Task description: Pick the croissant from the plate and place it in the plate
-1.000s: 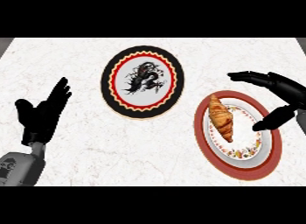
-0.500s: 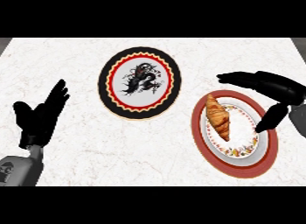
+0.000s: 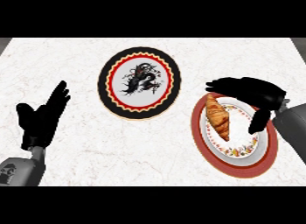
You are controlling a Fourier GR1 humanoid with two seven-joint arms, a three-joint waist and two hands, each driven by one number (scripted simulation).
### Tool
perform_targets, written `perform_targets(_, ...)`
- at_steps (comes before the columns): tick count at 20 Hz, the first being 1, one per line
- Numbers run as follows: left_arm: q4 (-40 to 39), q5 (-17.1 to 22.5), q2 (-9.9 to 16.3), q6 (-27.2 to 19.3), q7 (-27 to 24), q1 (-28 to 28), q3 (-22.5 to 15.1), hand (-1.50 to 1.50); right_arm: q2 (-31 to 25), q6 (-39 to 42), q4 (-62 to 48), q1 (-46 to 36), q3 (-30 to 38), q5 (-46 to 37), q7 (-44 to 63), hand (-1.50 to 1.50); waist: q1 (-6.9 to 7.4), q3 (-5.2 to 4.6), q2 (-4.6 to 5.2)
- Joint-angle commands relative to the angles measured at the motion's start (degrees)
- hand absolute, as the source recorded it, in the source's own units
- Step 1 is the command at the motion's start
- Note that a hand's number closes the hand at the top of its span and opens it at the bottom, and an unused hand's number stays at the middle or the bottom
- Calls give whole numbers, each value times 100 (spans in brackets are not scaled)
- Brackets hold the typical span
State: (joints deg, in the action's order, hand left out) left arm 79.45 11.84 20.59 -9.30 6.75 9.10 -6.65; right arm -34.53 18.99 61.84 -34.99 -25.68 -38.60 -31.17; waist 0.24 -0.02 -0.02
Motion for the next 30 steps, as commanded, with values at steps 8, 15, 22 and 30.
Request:
perform_targets(8, -497, -298, -241, 272, -329, 117, 272, 0, 577, 446, 183, 82, -70, -1189, 687, -150, -14, 0, 7)
perform_targets(15, 240, -346, -311, 424, -16, -287, 330, 0, 893, 83, -460, -32, 192, -1887, 498, -150, 20, 3, 2)
perform_targets(22, 697, -502, -421, 316, 678, -17, 420, 0, 1200, 519, -376, -268, 416, -2276, 685, -150, 17, 3, -2)
perform_targets(30, -41, -492, -366, 675, 146, 50, 760, 0, 1444, 352, -840, -101, -69, -2956, 96, 150, 1, 1, 7)
